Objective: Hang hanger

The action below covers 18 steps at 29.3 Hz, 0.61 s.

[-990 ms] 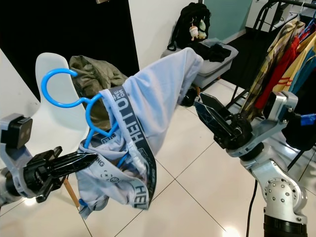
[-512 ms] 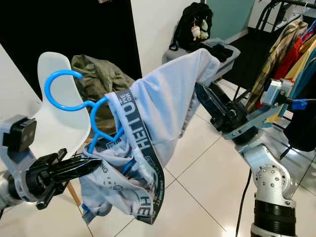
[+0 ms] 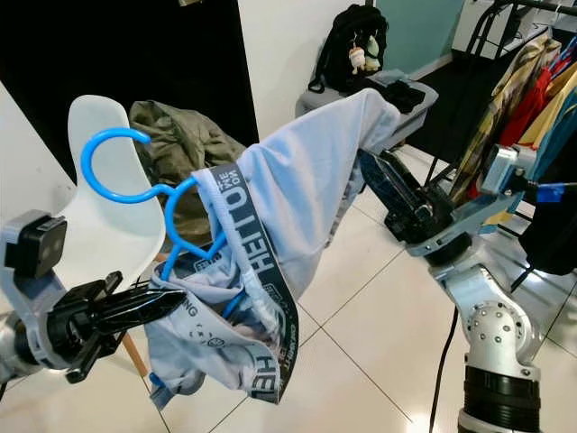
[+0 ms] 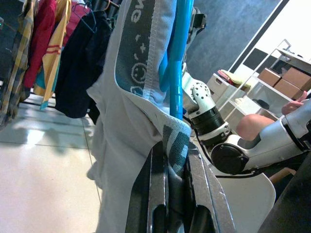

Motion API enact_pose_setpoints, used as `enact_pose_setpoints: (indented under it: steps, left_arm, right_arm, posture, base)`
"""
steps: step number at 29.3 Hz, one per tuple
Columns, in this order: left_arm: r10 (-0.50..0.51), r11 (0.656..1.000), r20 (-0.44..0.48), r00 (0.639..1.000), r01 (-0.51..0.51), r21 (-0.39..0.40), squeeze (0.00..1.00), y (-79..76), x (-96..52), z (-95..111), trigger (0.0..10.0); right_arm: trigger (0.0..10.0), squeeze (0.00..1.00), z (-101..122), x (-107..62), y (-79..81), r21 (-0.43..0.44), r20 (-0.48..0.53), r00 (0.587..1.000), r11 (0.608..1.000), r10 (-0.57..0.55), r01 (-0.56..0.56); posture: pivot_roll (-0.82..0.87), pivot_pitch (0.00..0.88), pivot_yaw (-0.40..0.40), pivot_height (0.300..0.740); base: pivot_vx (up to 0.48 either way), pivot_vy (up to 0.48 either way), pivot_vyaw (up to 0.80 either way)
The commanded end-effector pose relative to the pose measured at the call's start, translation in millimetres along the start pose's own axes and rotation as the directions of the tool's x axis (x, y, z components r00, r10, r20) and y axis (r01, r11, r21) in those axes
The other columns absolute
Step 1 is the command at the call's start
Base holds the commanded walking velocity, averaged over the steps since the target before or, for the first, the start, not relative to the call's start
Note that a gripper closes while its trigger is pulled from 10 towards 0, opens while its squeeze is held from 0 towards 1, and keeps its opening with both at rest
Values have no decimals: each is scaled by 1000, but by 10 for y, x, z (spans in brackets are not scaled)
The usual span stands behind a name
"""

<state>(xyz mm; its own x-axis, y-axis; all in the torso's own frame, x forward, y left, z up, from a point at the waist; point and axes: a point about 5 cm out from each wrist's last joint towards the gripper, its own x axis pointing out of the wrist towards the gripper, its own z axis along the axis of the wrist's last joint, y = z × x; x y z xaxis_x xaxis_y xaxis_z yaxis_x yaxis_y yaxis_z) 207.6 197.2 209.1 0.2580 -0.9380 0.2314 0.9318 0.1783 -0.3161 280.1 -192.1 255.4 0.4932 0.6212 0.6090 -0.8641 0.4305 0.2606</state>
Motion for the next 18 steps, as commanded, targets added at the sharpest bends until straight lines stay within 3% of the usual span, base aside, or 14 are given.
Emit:
enact_pose_setpoints:
  steps: [1, 13, 18]
  left_arm:
    - [-36, 999, -7, 999, 36, 3, 0, -49, 18, 5, 10000]
    - [-42, 999, -6, 999, 42, 5, 0, -50, 21, 7, 10000]
    - [-5, 1000, -27, 1000, 5, 16, 0, -8, -17, -4, 10000]
  right_arm:
    - [0, 0, -13, 13, 66, 13, 6, 999, 999, 43, -43]
    - [0, 0, 22, 16, 58, 6, 20, 999, 999, 42, -43]
    - [0, 0, 148, -3, -154, -12, 112, 987, 993, -114, 116]
  posture:
    - [-21, 125, 48, 740]
    - [-22, 122, 49, 740]
    - [-23, 118, 51, 740]
  base:
    - [0, 0, 0]
    - [0, 0, 0]
    - [0, 0, 0]
